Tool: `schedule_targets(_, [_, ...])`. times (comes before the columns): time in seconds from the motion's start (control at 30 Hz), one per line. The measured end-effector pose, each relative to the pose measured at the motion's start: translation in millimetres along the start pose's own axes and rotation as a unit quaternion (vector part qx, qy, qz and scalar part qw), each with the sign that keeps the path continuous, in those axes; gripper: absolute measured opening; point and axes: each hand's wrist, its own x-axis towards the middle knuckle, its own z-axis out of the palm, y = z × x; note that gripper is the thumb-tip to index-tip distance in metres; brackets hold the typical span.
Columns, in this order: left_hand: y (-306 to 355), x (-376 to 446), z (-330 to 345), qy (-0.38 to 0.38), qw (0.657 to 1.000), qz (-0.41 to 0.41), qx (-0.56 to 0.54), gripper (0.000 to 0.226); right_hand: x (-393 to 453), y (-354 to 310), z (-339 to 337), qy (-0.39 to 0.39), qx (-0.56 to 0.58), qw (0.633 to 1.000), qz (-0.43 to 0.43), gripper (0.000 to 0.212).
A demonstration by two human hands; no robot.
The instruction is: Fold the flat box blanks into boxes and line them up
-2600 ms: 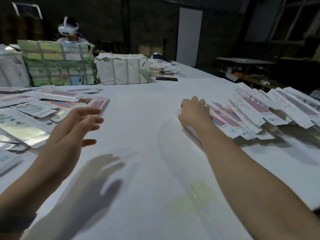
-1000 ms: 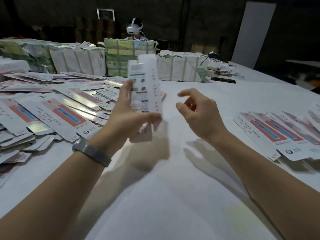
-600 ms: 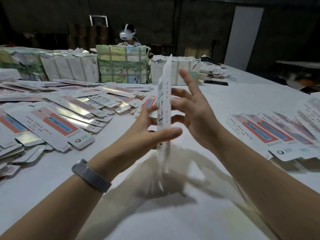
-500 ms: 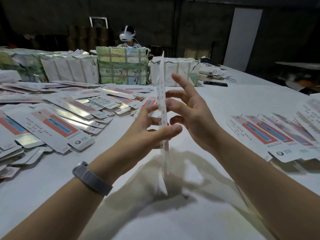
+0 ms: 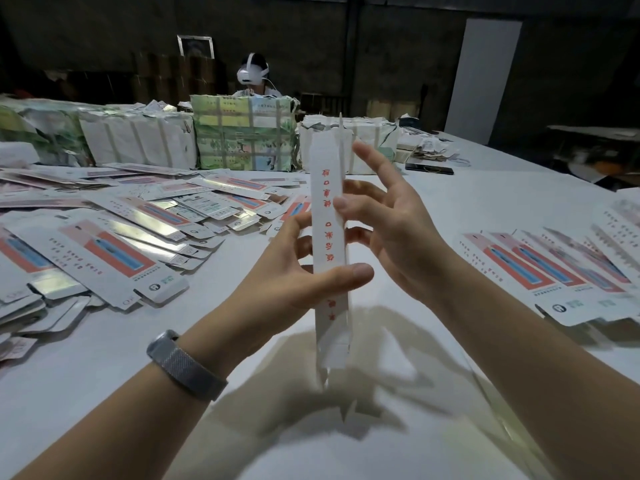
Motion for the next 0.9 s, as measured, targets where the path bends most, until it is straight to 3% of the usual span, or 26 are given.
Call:
schedule_targets(0.17, [2.4,2.3,3.0,-0.003,1.0,0.027,0.004,0.078,-4.0,1.2,8.8,0.022,-0.058,0.998,-0.027,0.075])
schedule_targets(0.27, [8.0,8.3,0.1,0.0,1.0,-0.001,-0.031,0.093,-3.3,-0.1,7.5,0.025,-0.041,0.999,-0.019,0.063])
schedule_targets(0.37, [9.3,4.3,-4.0,-0.005,0.998,-0.024,-0.058,0.06,-4.7,0.2,7.7,0.018,-0.03,0.999,-0.02,0.057])
schedule_targets(0.5, [7.8,-0.2,-2.2,-0.005,0.998,0.036,-0.051,0.047,-8.4,-1.9,15.1,0.036,-0.05,0.998,-0.033,0.065])
schedule_targets(0.7, [4.5,-0.4,2.4,0.01,0.992,0.127,0.019,0.066,-12.4,-5.7,16.3,0.06,-0.072,0.995,-0.047,0.07])
schedule_targets(0.9, [3.6,1.9,-1.3,0.0,0.993,0.115,-0.027,0.052,-13.4,-3.3,17.8,0.073,-0.094,0.992,-0.042,0.097])
